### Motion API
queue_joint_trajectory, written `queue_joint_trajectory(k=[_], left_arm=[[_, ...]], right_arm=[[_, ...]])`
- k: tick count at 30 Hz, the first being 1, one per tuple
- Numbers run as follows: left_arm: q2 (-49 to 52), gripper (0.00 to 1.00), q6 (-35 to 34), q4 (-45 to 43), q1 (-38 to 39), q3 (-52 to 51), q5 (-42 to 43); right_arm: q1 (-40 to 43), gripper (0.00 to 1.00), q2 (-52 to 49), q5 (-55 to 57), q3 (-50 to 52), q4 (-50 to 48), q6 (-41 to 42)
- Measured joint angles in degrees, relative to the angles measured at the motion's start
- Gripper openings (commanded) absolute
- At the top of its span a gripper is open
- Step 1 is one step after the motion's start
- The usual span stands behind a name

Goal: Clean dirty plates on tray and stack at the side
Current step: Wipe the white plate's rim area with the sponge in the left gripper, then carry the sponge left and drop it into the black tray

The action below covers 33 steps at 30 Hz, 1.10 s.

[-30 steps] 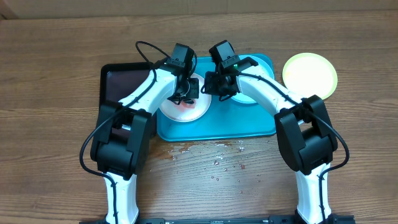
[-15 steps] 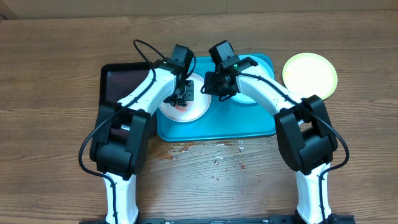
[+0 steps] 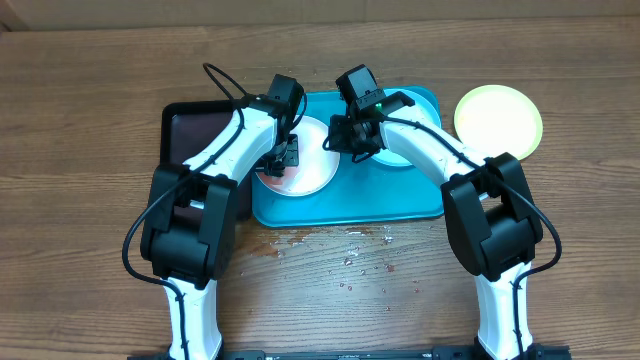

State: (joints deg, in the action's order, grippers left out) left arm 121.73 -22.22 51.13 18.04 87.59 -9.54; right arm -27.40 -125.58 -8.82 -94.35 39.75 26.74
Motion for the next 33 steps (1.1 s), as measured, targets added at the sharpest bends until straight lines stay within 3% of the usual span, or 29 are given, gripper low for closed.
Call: queue_joint_trajectory(k=[19, 28, 33], left_arm=[[0.13, 0.04, -1.64, -9.46, -0.92, -1.09, -5.09], [0.07, 0.04, -1.44, 1.64, -1.38, 7.58, 2.56], [-5.03, 0.04, -1.42, 4.24, -1.44, 12.81, 0.11]], right_arm=[[0.0, 0.04, 0.0, 0.07, 0.0, -0.02, 0.02], [0.0, 0.04, 0.0, 0.02, -0.02, -0.02, 0.0], [0.0, 0.04, 0.0, 0.04, -0.02, -0.04, 0.04]])
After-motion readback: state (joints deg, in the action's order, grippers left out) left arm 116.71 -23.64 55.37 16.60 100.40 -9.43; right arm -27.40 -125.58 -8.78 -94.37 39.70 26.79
